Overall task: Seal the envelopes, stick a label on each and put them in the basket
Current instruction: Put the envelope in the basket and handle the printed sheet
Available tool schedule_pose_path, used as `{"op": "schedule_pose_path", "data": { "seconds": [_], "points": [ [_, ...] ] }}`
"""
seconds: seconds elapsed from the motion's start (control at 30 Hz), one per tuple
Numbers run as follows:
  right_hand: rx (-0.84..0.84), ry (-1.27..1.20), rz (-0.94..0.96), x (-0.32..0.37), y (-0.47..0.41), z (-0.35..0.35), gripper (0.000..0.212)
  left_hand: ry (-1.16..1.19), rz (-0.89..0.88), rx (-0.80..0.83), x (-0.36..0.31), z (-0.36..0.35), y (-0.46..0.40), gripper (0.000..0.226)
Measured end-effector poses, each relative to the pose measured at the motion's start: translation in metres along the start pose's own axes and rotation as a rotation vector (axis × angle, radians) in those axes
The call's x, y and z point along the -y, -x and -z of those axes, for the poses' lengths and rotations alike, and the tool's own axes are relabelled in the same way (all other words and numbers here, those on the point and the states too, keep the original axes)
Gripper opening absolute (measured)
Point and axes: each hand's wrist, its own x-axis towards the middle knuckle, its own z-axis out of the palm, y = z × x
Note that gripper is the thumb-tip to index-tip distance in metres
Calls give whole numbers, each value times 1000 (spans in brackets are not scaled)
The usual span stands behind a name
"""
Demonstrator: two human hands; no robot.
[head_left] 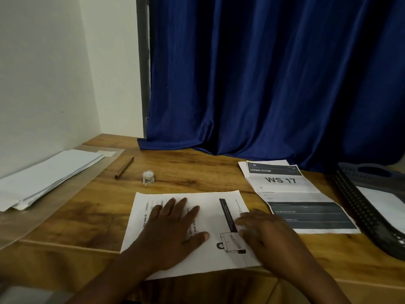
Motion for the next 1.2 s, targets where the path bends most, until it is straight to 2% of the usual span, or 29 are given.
{"op": "schedule_pose_path", "data": {
  "seconds": [0.1,0.23,0.3,0.4,0.47,0.53,0.67,0.8,1.03,1.1,1.2],
  "points": [
    [-71,-58,-44,23,-14,-7,39,27,15,12,-18,-4,-5,84],
    [18,-221,6,65,-28,-25,53,6,-58,46,-24,-6,-8,79],
    [119,-261,-3,76,-32,-37,59,-13,-84,70,-21,-6,-6,80],
    [229,-251,-6,71,-35,-47,80,-44,-87,92,-15,-5,-4,77],
    [224,-205,-20,59,-35,-46,95,-38,-83,105,-13,-4,-4,73],
    [227,-133,-41,44,-33,-43,100,-27,-78,102,-8,-4,-5,75],
    [235,46,-101,16,-29,-36,90,-23,-45,105,8,0,-1,86],
    [219,105,-171,2,-24,-32,76,-10,-4,84,34,3,3,89],
    [162,76,-190,3,-22,-36,80,12,12,41,52,-1,9,95],
    [107,34,-209,5,-19,-33,74,15,19,3,50,-3,10,95],
    [-89,107,-156,15,-11,-26,62,2,40,-37,48,-6,12,96]
  ]
}}
